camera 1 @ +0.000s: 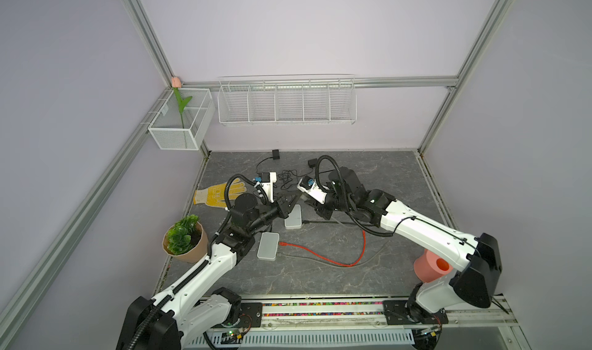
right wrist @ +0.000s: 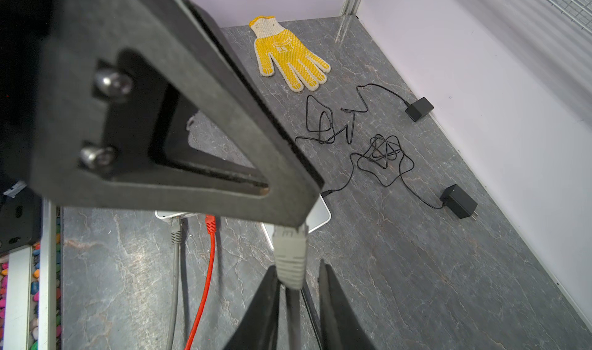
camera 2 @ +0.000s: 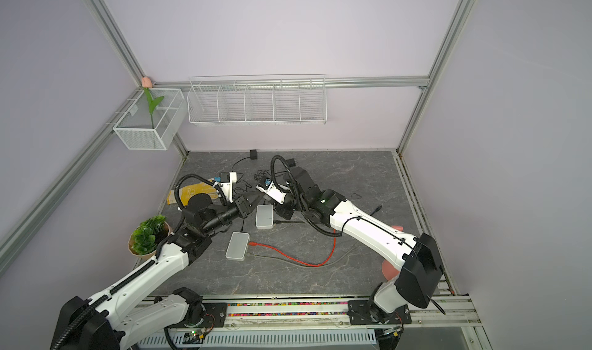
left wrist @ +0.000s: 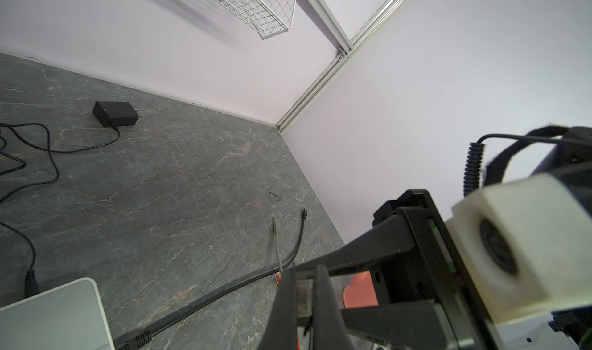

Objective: Insert the plug into the switch port
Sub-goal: 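Lower the grey plug beside the black plug toward the switch port with right gripper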

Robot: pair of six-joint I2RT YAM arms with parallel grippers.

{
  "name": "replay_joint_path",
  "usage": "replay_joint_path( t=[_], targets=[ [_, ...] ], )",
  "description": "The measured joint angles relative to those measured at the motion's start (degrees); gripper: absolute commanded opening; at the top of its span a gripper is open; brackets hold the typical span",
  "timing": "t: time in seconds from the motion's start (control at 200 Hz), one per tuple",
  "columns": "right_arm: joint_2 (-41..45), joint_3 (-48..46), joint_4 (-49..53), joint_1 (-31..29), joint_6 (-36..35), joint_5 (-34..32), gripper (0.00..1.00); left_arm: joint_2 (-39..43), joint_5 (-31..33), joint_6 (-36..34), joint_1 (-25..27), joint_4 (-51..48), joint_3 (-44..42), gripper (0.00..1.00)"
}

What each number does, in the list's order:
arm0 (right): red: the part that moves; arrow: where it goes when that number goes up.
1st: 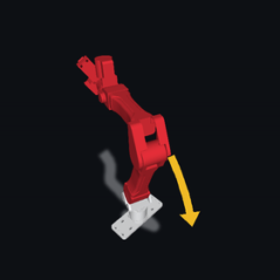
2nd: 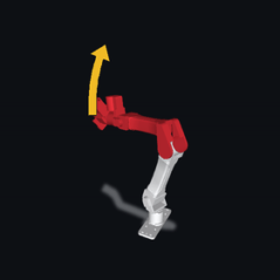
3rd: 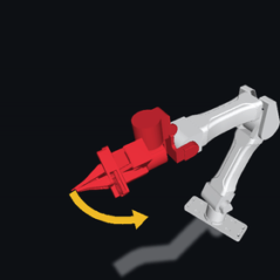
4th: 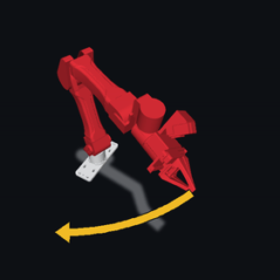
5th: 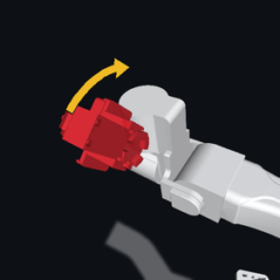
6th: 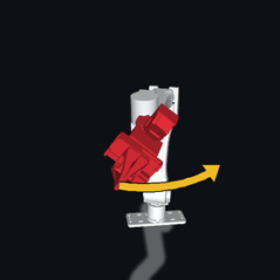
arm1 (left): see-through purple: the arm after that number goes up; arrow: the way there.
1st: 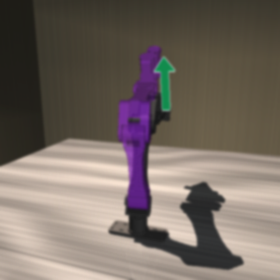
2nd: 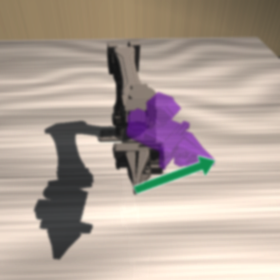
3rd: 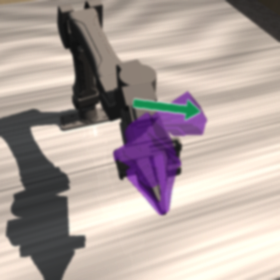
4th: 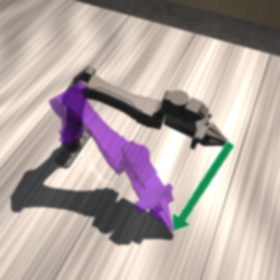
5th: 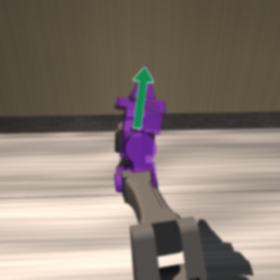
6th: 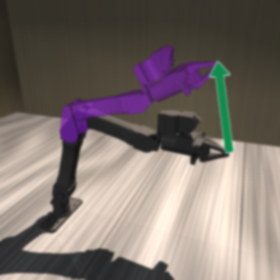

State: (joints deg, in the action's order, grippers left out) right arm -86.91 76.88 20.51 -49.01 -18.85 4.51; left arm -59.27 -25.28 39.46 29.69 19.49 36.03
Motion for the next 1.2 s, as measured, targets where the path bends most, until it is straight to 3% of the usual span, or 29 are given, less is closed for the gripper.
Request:
replay_joint_path(
  t=[0.07, 0.185, 0.285, 0.39, 0.47, 0.51, 0.675, 0.77, 0.965, 1.2],
  targets=[
    [-0.2, 0.2, -0.1, 0.0, 0.0, 0.0, 0.22, 0.0, 0.0, 0.0, 0.0, -0.1, 0.0, 0.00],
    [-0.6, 0.4, 0.0, -0.3, 0.2, 0.1, 0.08, -0.2, 0.3, 0.0, 0.0, 0.0, 0.0, 0.00],
    [-0.9, 0.5, -0.1, -0.3, 0.0, 0.0, 0.07, -0.3, 0.7, 0.0, 0.0, -0.1, 0.0, 0.00],
    [-1.0, 0.5, 0.0, -0.3, -0.1, -0.6, 0.07, -0.3, 0.9, -0.3, 0.0, -0.8, 0.0, 0.52],
    [-1.5, 0.9, 0.1, -0.3, -1.0, -2.7, 0.07, -0.1, 2.4, -1.3, -0.1, -4.2, 0.1, 0.76],
    [-2.1, 1.6, 0.9, -0.2, -1.9, -4.2, 0.07, 0.1, 3.6, -1.9, -0.5, -6.7, 0.1, 0.82],
    [-9.7, 9.1, 7.7, 2.7, -5.1, -9.3, 0.07, -0.4, 7.5, -2.8, -8.5, -14.7, 0.2, 0.81],
    [-14.7, 11.5, 11.4, 5.4, -6.2, -11.1, 0.07, -5.0, 8.0, -3.4, -12.1, -15.5, 0.2, 0.73],
    [-25.1, 14.6, 19.1, 8.1, -7.6, -12.2, 0.07, -21.7, 3.5, -5.1, -12.4, -16.0, 3.4, 0.54],
    [-32.1, 17.4, 24.3, 8.0, -8.7, -8.7, 0.07, -35.1, 0.3, -6.8, -11.0, -16.6, 11.5, 0.52]
  ],
)
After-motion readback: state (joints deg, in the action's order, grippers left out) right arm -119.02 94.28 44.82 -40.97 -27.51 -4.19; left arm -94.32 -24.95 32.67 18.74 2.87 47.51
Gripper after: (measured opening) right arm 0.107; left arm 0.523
